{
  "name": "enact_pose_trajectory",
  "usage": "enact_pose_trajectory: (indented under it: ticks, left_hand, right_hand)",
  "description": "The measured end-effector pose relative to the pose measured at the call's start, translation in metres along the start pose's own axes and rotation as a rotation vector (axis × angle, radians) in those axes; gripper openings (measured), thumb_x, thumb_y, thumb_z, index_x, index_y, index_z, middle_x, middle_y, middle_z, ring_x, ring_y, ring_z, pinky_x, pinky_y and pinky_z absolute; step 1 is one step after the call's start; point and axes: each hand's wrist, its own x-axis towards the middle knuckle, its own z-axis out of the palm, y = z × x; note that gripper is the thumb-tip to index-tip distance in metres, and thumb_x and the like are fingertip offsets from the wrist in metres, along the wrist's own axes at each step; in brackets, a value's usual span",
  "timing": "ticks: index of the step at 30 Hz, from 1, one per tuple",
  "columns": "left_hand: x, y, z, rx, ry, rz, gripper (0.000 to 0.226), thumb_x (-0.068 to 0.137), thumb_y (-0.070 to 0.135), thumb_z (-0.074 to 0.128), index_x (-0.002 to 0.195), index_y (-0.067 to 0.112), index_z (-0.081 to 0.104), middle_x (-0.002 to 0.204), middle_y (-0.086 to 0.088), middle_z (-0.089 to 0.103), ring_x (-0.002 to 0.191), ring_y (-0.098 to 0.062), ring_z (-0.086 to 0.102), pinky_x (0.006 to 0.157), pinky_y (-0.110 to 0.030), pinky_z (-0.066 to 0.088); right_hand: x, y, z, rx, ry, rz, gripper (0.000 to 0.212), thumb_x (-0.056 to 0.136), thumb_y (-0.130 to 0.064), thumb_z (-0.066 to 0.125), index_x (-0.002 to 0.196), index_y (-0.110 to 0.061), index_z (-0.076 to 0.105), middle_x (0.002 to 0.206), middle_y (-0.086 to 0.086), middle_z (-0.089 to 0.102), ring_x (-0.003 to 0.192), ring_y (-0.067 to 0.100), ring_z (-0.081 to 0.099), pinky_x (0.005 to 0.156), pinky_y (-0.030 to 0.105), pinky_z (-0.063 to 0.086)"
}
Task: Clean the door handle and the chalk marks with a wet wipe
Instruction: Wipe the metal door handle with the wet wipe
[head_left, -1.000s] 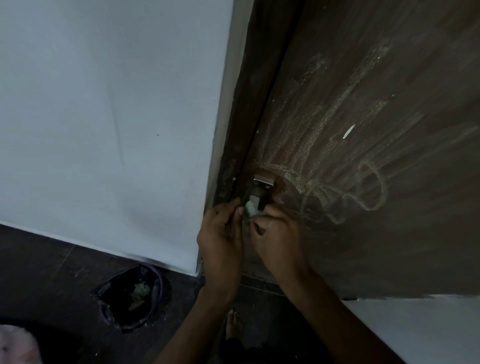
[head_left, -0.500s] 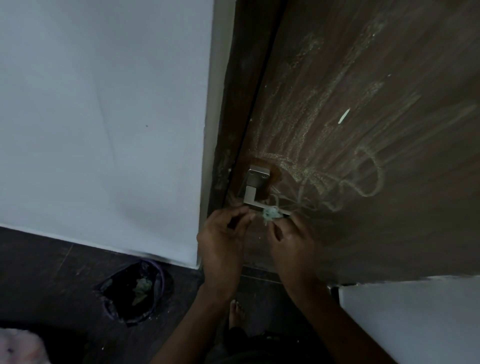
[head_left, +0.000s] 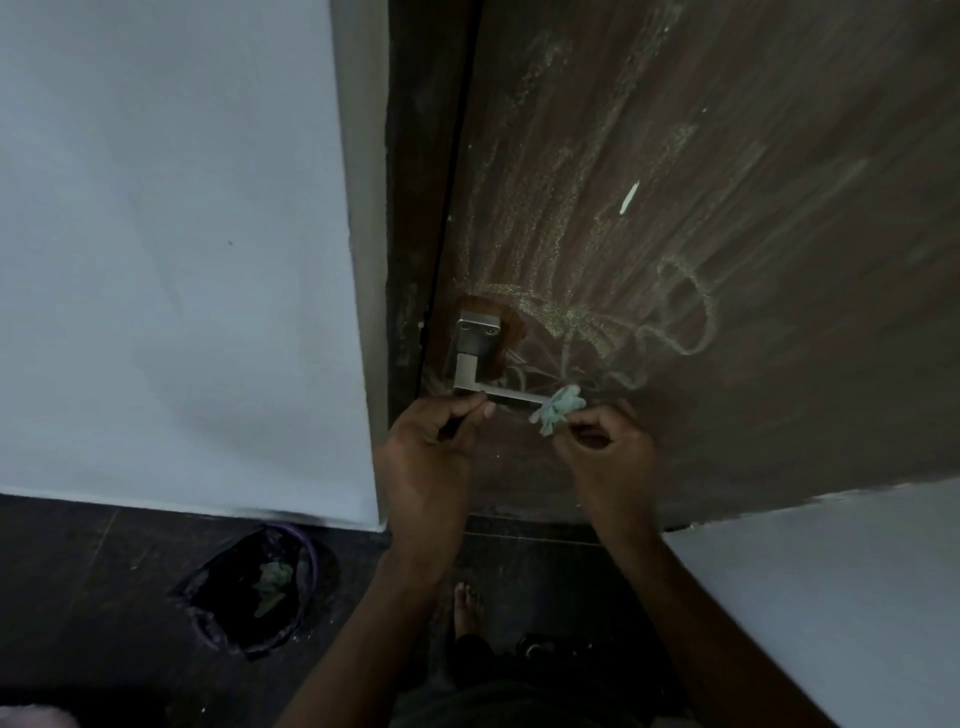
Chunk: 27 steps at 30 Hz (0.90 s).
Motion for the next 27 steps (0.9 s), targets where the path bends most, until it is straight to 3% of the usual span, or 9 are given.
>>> enact_pose_trajectory:
  ticks: [4,8,12,18,22,27]
  left_hand:
    - [0.0,0.005,0.002,0.018,-0.031,0.01,0.022,0.082,0.02,0.081,0.099,0.034,0.076,0.09,0.024,0.07,0.09,0.011,0.066,0.079,0.001,0.043]
    - [0.0,0.004,-0.003,0.003,-0.041,0.011,0.019,0.083,0.02,0.081,0.099,0.03,0.079,0.092,0.02,0.073,0.091,0.011,0.066,0.08,0.001,0.042]
    - [-0.002,0.001,-0.007,0.007,-0.035,0.02,0.02,0.083,0.019,0.08,0.099,0.03,0.078,0.091,0.023,0.071,0.09,0.013,0.065,0.079,0.002,0.044]
    - [-0.004,-0.007,-0.014,0.069,-0.044,0.018,0.017,0.085,0.024,0.078,0.1,0.032,0.079,0.09,0.026,0.071,0.09,0.014,0.065,0.079,0.0,0.046]
    - [-0.003,-0.004,-0.018,0.059,-0.026,0.02,0.02,0.083,0.023,0.079,0.099,0.035,0.076,0.089,0.029,0.069,0.089,0.015,0.064,0.078,0.002,0.044]
    - [-0.003,-0.003,-0.023,0.038,-0.017,-0.009,0.025,0.084,0.022,0.078,0.096,0.043,0.071,0.084,0.043,0.066,0.088,0.018,0.064,0.076,0.003,0.043]
  right_hand:
    - [0.005,-0.003,0.007,0.349,0.009,0.316,0.01,0.079,-0.011,0.078,0.079,-0.019,0.071,0.076,0.001,0.078,0.069,0.018,0.076,0.065,0.036,0.06]
    - [0.015,-0.003,0.014,0.754,0.022,0.423,0.022,0.084,0.007,0.072,0.1,-0.008,0.07,0.087,0.014,0.078,0.063,0.024,0.07,0.057,0.028,0.059]
    - [0.003,0.005,0.025,0.716,-0.151,0.467,0.011,0.088,-0.001,0.069,0.087,-0.008,0.077,0.084,0.012,0.077,0.065,0.019,0.067,0.068,0.033,0.055]
    - [0.005,-0.006,0.037,1.325,-0.132,0.836,0.022,0.096,0.011,0.05,0.091,0.0,0.069,0.076,0.009,0.076,0.074,0.016,0.07,0.06,0.021,0.06]
    - [0.006,-0.019,0.05,1.345,-0.216,0.854,0.019,0.097,0.01,0.047,0.094,0.002,0.064,0.084,0.012,0.068,0.077,0.016,0.064,0.063,0.02,0.061]
    - [-0.002,-0.022,0.062,1.327,-0.318,0.837,0.018,0.097,0.01,0.048,0.091,0.004,0.064,0.083,0.012,0.068,0.066,0.013,0.069,0.063,0.019,0.06]
